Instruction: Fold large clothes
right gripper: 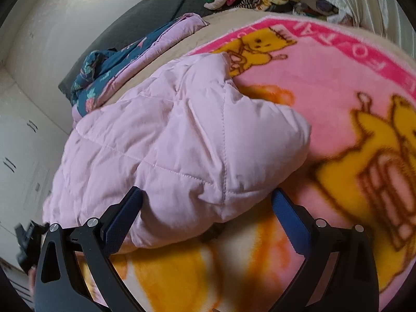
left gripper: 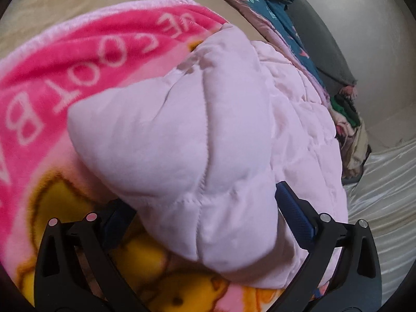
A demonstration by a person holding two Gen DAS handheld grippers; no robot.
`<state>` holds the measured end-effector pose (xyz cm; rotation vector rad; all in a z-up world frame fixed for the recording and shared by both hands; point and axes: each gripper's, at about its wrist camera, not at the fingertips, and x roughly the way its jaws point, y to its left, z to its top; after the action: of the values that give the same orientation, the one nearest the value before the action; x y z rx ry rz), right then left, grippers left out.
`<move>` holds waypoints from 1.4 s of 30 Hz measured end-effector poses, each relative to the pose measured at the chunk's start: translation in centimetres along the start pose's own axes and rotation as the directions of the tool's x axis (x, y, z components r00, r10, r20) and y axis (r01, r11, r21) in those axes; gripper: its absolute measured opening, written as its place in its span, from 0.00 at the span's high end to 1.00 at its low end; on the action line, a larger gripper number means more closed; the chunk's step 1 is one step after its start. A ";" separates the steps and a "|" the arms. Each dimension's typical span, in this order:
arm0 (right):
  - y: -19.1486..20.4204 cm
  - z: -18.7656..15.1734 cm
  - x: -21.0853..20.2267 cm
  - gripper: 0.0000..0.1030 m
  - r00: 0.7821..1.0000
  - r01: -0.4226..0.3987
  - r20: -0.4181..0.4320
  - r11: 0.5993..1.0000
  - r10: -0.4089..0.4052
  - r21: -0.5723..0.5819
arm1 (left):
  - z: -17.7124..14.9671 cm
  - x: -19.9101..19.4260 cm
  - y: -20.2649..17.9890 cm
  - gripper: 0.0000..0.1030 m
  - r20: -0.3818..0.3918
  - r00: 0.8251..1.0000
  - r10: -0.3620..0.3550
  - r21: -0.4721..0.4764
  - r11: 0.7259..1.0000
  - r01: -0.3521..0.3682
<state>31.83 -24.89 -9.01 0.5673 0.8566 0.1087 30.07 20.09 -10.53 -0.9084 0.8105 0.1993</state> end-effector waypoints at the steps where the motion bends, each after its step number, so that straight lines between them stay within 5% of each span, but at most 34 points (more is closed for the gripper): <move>1: -0.1 0.1 0.3 0.04 1.000 -0.007 -0.004 1.000 0.007 0.011 | -0.1 0.2 0.2 0.08 0.001 1.000 -0.013 -0.007 1.000 0.013; 17: -0.7 1.3 3.8 0.04 0.993 -0.116 0.014 0.987 0.116 0.107 | -0.3 1.8 -0.2 0.08 0.060 0.996 -0.063 0.032 0.998 0.061; 22: 0.1 1.3 3.4 0.27 0.990 -0.141 0.028 0.989 0.140 0.051 | 0.2 2.1 -0.8 0.09 0.068 0.996 -0.065 0.069 0.996 0.061; 34: 2.9 0.9 1.5 0.51 0.992 -0.075 0.095 0.988 0.088 -0.135 | 0.1 0.3 -3.9 0.50 0.124 0.992 -0.031 0.266 0.964 -0.003; 42: 4.4 0.7 0.5 0.60 0.991 -0.035 0.116 0.976 0.061 -0.216 | 0.1 -0.7 -4.8 0.62 0.144 0.989 -0.034 0.327 0.945 -0.015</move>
<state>33.21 -21.35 -6.74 0.3889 0.7014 0.2058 31.94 17.29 -7.01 -0.5755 0.6758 0.1166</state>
